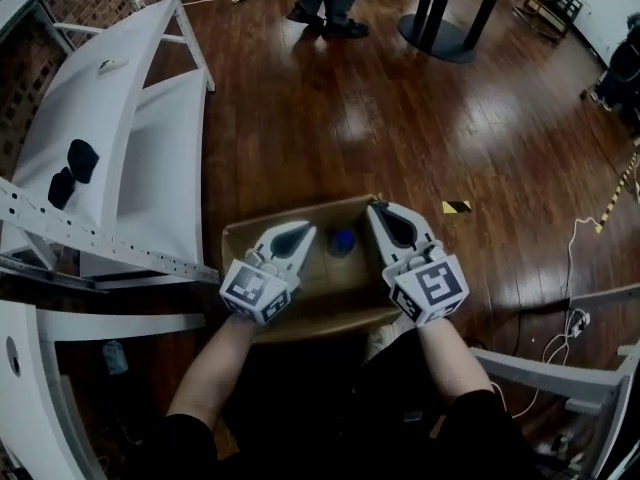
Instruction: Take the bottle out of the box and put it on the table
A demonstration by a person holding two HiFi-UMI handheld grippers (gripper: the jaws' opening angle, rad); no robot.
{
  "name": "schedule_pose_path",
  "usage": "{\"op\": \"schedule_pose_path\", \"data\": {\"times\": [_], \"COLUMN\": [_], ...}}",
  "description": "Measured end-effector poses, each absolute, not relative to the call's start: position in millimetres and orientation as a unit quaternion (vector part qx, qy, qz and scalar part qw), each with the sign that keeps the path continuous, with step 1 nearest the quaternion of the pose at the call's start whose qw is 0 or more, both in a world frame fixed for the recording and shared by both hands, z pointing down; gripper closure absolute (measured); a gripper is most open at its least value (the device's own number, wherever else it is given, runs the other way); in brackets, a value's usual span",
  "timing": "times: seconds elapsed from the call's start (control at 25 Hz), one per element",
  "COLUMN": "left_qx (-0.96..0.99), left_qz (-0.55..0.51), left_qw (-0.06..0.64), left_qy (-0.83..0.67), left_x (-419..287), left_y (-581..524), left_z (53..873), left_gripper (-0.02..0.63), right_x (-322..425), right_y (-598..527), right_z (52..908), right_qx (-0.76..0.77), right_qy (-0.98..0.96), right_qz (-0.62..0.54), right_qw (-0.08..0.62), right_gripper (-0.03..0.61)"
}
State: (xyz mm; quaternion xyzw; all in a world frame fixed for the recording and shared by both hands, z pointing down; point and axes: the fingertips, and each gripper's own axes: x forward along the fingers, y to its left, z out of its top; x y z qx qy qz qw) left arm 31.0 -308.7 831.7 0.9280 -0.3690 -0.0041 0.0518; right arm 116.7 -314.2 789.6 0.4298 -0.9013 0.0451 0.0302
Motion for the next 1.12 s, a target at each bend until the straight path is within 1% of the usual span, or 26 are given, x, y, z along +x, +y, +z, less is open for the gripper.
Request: {"op": "schedule_pose_path", "data": {"times": [0.12,0.24,0.36,0.52,0.56,0.68,0.76,0.8,0.92,0.96,1.0,1.12], "left_qx": [0.93,0.933,0.937,0.934,0.931,0.926,0.925,0.923,0.916,0.914,0.912,0.907], "left_qz": [0.017,0.063,0.092,0.13,0.147,0.194,0.21,0.217,0.235,0.24,0.244,0.268], "left_qw": [0.069,0.085,0.089,0.129,0.134,0.135,0.133,0.134,0.131,0.13,0.132,0.142], "left_qy": [-0.36,-0.345,-0.324,-0.308,-0.306,-0.293,-0.287,-0.288,-0.296,-0.3,-0.302,-0.292], "left_x": [40,47,59,75,80,92,99,101,110,113,115,122], "left_y": [-316,-321,-327,-338,-340,-339,-339,-339,-345,-349,-353,-355], "left_z": [869,900,925,989,1008,1054,1078,1089,1117,1124,1131,1154], "left_gripper": [0.609,0.609,0.609,0.609,0.596,0.461,0.451,0.421,0.283,0.263,0.226,0.221], "right_x": [119,116,112,134,139,149,157,162,186,196,204,224], "right_y": [-320,-326,-337,-346,-346,-343,-338,-335,-328,-327,-327,-322], "right_z": [808,822,833,856,861,868,870,869,865,864,865,874], "right_qx": [0.44,0.434,0.424,0.453,0.461,0.473,0.475,0.478,0.502,0.511,0.518,0.528], "right_qy": [-0.896,-0.897,-0.901,-0.882,-0.877,-0.869,-0.867,-0.865,-0.851,-0.845,-0.84,-0.829], "right_qz": [0.058,0.085,0.086,0.12,0.125,0.13,0.142,0.146,0.152,0.154,0.158,0.184], "right_qw": [0.022,0.015,0.027,0.044,0.052,0.059,0.051,0.048,0.04,0.037,0.033,0.023], "right_gripper": [0.574,0.574,0.574,0.574,0.574,0.574,0.574,0.574,0.574,0.574,0.574,0.574]}}
